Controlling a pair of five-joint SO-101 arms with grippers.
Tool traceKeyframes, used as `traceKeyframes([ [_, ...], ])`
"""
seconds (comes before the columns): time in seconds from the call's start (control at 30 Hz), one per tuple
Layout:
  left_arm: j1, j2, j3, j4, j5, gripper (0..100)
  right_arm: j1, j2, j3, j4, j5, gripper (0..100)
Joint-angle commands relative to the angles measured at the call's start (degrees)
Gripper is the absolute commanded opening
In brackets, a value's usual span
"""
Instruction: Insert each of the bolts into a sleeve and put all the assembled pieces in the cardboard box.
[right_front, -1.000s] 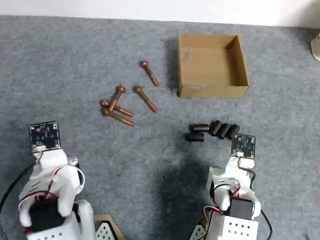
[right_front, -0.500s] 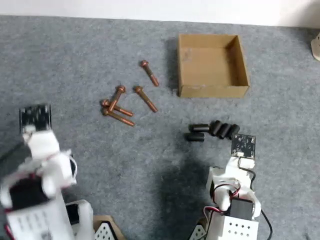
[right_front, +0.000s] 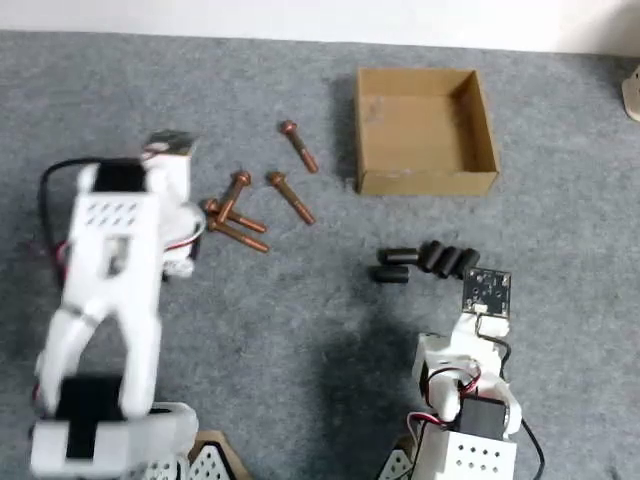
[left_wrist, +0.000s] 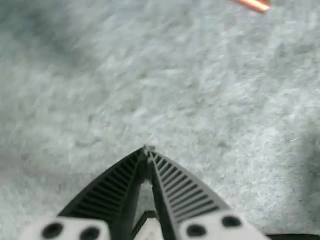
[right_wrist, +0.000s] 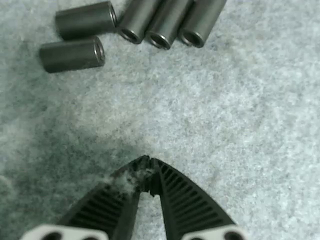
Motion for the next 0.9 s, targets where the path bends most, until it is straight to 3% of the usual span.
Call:
traceKeyframes([
  [0.0, 3.74, 8.04, -10.42, -0.18, -0.35, 1, -0.13, -0.48, 9.01, 0.04, 0.09, 0.5],
  [0.23, 3.65, 25.45, -29.23, 0.18, -0.7, 1, 0.13, -0.48, 9.01, 0.04, 0.09, 0.5],
  [0.4, 4.0, 35.21, -39.96, 0.26, -9.14, 1, 0.13, -0.48, 9.01, 0.04, 0.09, 0.5],
  [0.7, 4.09, 46.37, -56.75, 0.44, -9.05, 1, 0.13, -0.48, 9.01, 0.04, 0.09, 0.5],
  [0.87, 5.76, 49.54, -63.6, 3.52, -8.53, 14, 0.13, -0.48, 9.01, 0.04, 0.09, 0.5],
])
